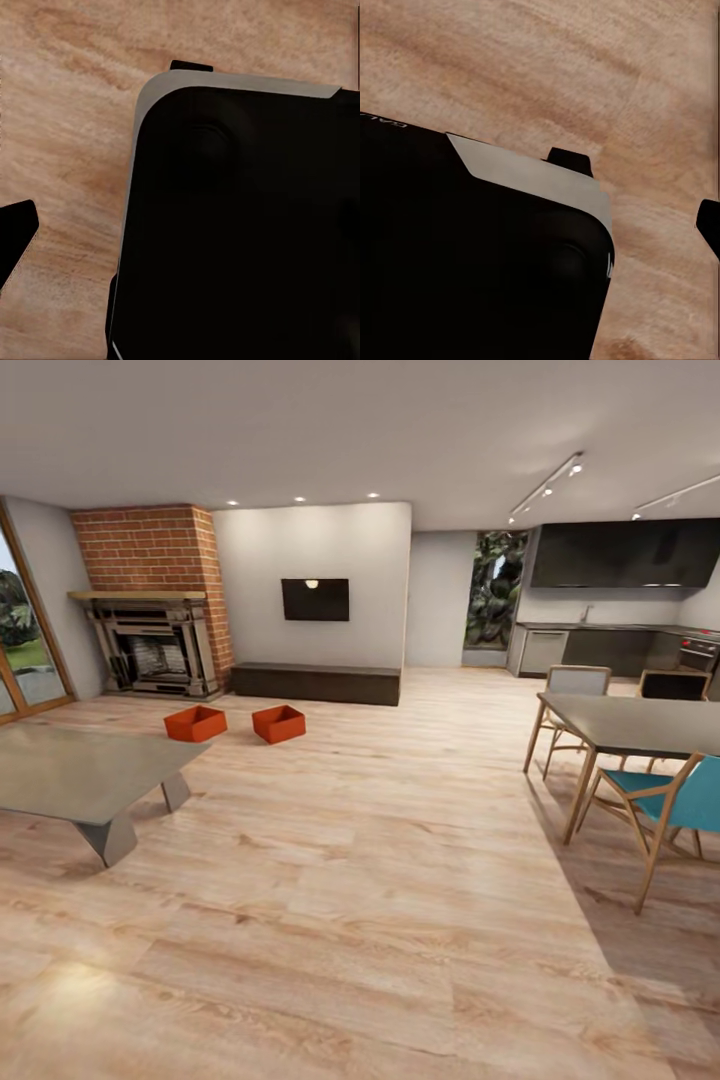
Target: Move the two storage containers from the living room to the garage. In the garage, place one container on the floor and stack the other container on top of it (either order is fine).
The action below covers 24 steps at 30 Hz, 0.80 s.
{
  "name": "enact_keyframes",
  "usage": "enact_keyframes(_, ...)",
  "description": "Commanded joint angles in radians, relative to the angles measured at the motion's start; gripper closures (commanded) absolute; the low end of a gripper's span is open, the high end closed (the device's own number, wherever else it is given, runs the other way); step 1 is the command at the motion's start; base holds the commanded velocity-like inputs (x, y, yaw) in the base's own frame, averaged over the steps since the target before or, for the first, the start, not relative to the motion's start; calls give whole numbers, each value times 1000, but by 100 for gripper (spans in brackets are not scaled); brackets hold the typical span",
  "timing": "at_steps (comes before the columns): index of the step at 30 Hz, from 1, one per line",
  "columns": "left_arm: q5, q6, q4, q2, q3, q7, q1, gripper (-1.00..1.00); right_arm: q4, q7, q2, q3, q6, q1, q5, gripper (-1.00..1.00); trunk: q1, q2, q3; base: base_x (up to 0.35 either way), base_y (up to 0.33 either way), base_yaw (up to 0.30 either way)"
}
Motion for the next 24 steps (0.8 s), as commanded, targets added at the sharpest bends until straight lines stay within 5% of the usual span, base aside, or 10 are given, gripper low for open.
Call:
enact_keyframes(1,6,-2,0,0,3,0,0,-100,3,-1,1,9,-6,-1,-8,-100,1,0,-1,321,0,0)
enact_keyframes(24,6,-2,0,-1,3,0,0,-100,3,-13,-2,8,-20,-1,-9,-100,1,0,-1,321,0,0)
